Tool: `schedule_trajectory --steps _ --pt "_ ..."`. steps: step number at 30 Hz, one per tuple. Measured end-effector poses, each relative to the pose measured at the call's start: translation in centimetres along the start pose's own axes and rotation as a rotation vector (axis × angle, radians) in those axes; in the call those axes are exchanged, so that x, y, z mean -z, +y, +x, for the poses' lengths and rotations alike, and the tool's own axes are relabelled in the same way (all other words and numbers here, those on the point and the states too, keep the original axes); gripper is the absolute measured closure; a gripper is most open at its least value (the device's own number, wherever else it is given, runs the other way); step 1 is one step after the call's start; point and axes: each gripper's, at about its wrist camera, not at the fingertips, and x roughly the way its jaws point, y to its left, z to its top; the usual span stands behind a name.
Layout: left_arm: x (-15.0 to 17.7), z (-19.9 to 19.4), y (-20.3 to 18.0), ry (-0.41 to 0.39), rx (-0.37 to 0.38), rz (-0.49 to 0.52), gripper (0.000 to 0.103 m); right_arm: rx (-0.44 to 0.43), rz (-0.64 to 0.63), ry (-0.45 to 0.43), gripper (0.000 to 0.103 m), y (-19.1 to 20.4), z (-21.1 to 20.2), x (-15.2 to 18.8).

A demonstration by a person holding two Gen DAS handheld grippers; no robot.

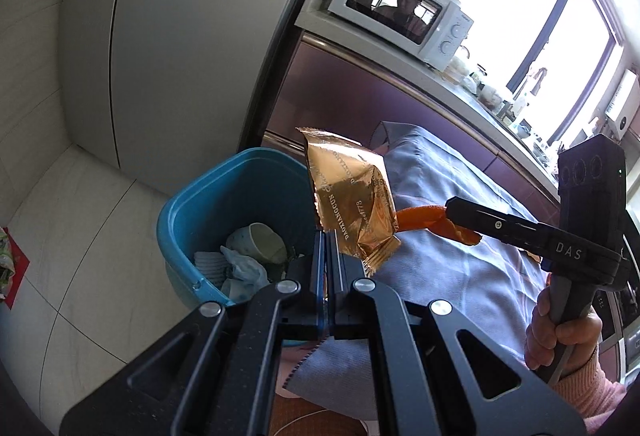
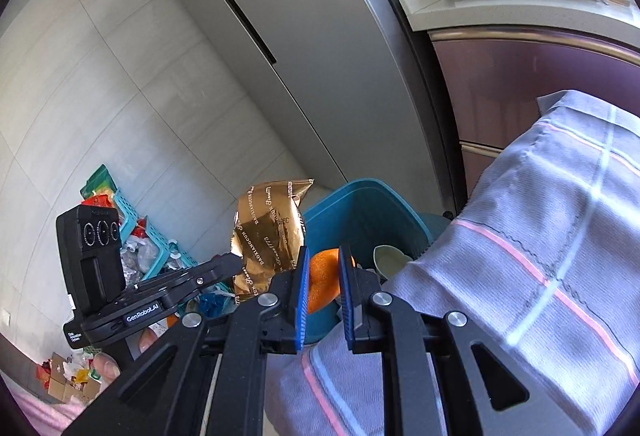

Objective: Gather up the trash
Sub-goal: 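Carry the gold bag, wrapper and orange peel over the teal bin, then open both tools to drop the items into the bin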

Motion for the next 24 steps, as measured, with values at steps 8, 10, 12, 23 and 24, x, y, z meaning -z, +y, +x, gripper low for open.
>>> schedule_trajectory --steps 8,10,12,23,24 --pt "-0.2 2.4 1.5 0.040 -0.055 -0.016 0.101 0.031 -0.007 0.076 0.090 0.3 4.0 0.0" --pt "-0.1 3.1 1.8 0.056 -0.074 -0.019 0.101 0.039 -0.008 0.095 0.090 0.4 5.0 0.0" --pt "0.0 3.9 2.0 0.071 -0.090 -0.023 0.101 0.051 -0.015 0.111 0.090 0.6 5.9 0.1" --pt "0.7 8.1 3.4 0.139 -0.114 -0.062 0.088 0.049 -0.009 0.140 0.081 0.5 7.1 1.1" --pt "0.9 8.2 3.4 0.141 -0.112 -0.064 0.087 0.047 -0.003 0.135 0.079 0.2 6.7 1.1"
